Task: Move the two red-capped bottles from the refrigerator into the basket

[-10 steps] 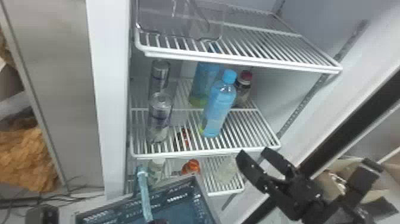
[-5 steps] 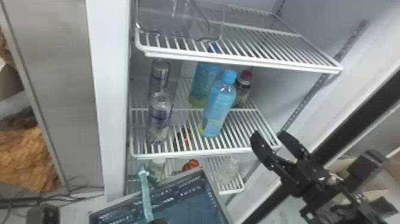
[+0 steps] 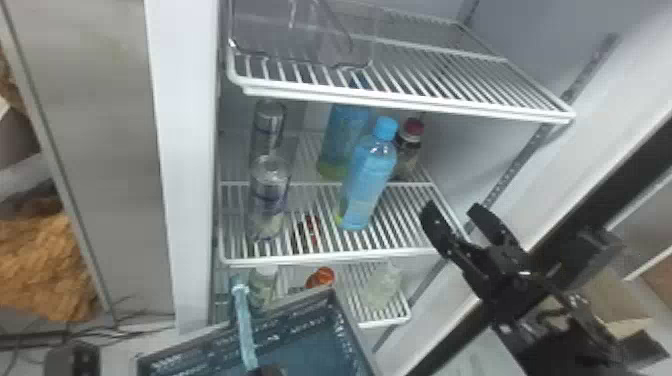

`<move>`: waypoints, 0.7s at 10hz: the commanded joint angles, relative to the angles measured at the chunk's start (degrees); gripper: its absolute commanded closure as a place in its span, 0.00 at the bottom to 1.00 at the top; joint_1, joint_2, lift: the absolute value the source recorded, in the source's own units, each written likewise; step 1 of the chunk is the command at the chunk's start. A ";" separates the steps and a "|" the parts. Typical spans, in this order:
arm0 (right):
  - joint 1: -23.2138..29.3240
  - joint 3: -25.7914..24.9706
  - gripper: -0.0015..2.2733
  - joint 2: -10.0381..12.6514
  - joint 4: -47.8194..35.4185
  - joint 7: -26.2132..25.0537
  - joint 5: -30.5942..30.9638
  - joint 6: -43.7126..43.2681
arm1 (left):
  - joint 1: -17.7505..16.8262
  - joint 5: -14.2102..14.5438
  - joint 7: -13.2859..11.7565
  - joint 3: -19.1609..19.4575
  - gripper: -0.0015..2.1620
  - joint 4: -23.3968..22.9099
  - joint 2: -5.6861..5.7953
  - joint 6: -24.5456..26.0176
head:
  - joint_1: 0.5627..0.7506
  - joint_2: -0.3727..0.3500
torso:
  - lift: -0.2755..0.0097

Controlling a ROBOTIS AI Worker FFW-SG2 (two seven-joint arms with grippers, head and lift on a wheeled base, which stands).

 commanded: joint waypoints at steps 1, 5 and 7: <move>-3.30 1.68 0.05 -0.57 3.54 -0.18 0.63 -0.04 | -0.01 -0.09 0.00 0.00 0.55 0.00 0.00 0.00 | 0.70 0.03 | 0.97; -8.78 4.20 0.05 -1.36 7.34 -4.05 2.45 -0.04 | -0.29 -0.09 0.08 -0.23 0.55 0.42 -0.09 0.14 | 0.70 0.03 | 0.97; -12.58 5.00 0.05 -1.98 11.84 -4.23 3.25 0.38 | -0.29 -0.09 0.08 -0.11 0.55 0.42 -0.09 0.14 | 0.70 0.03 | 0.97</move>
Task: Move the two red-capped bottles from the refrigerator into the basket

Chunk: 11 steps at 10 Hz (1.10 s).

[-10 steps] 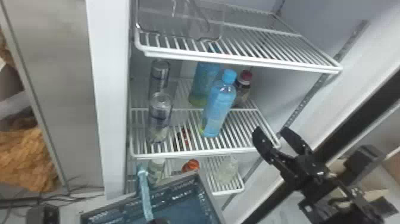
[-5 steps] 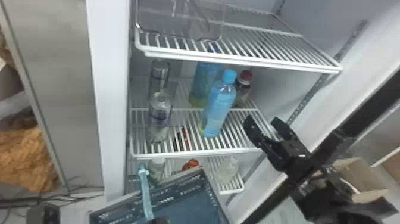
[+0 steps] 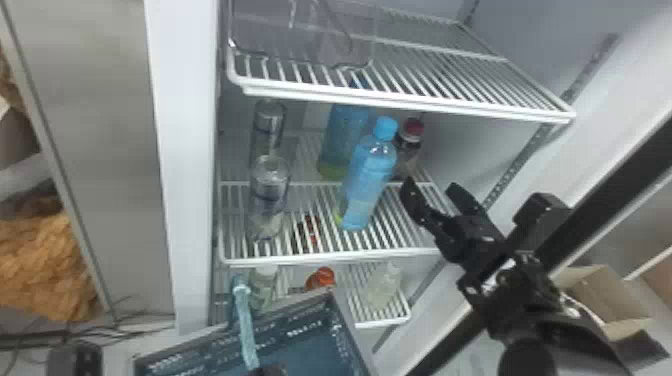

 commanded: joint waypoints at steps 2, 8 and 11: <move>-4.14 1.09 0.05 -0.44 4.52 -0.58 0.69 0.26 | -0.03 0.01 0.04 -0.07 0.55 0.00 0.00 0.00 | 0.70 0.03 | 0.97; -10.47 2.23 0.05 -1.50 8.74 -2.69 4.11 3.08 | -0.31 -0.11 0.04 -0.07 0.55 0.29 0.27 0.00 | 0.70 0.03 | 0.97; -13.99 4.17 0.05 -2.73 11.97 -3.30 5.83 4.34 | -0.45 0.01 -0.04 -0.30 0.55 0.29 0.53 0.00 | 0.70 0.03 | 0.97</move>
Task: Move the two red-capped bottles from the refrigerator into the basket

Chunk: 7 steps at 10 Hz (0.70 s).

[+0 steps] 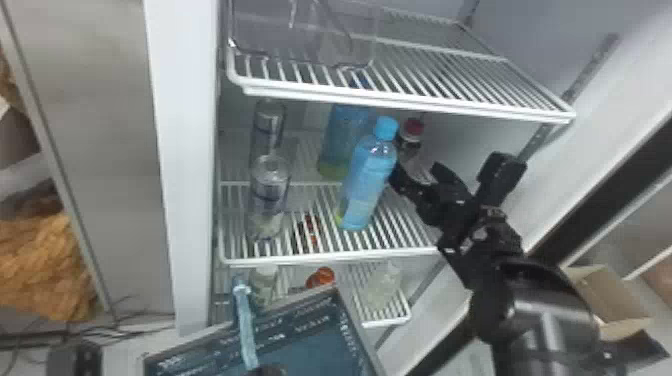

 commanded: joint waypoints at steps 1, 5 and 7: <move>-2.06 0.62 0.05 -0.31 1.93 -0.24 0.92 0.59 | -0.18 -0.05 -0.04 -0.07 0.55 0.00 0.06 0.00 | 0.70 0.03 | 0.97; -4.87 1.42 0.05 -0.75 4.60 -1.12 2.18 2.42 | -0.04 0.18 0.05 0.04 0.55 0.14 0.15 0.00 | 0.70 0.03 | 0.97; -6.84 1.87 0.05 -1.28 6.15 -1.39 2.98 3.13 | -0.04 0.07 -0.04 -0.07 0.55 0.28 0.15 0.00 | 0.70 0.03 | 0.97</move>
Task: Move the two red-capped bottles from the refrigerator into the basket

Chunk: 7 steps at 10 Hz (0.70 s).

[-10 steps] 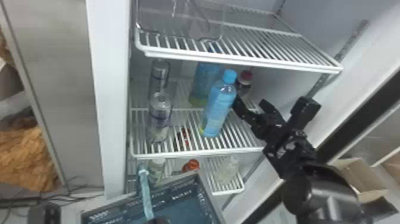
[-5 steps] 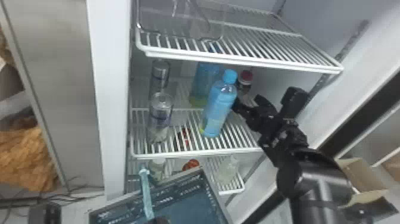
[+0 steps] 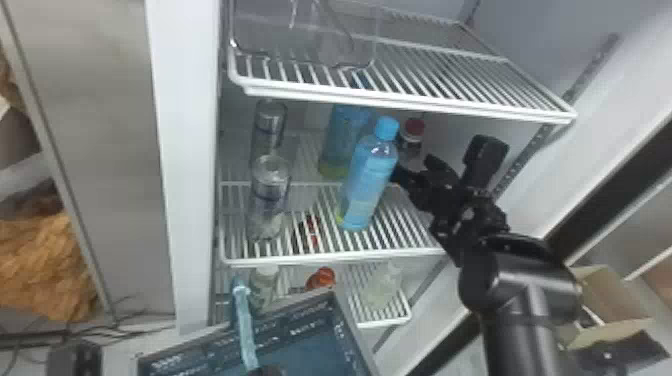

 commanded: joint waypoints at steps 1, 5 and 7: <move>-1.25 0.06 0.05 -0.29 0.90 -0.12 0.75 0.83 | -0.01 0.07 0.03 -0.01 0.55 0.09 -0.02 0.00 | 0.70 0.03 | 0.97; -3.64 0.86 0.05 -0.82 3.43 -0.65 1.55 1.68 | -0.01 0.07 -0.05 0.11 0.55 0.09 -0.02 0.00 | 0.70 0.03 | 0.97; -5.04 0.98 0.07 -1.17 4.84 -0.73 1.66 2.38 | -0.01 0.07 0.03 0.11 0.55 0.09 -0.02 0.00 | 0.70 0.03 | 0.97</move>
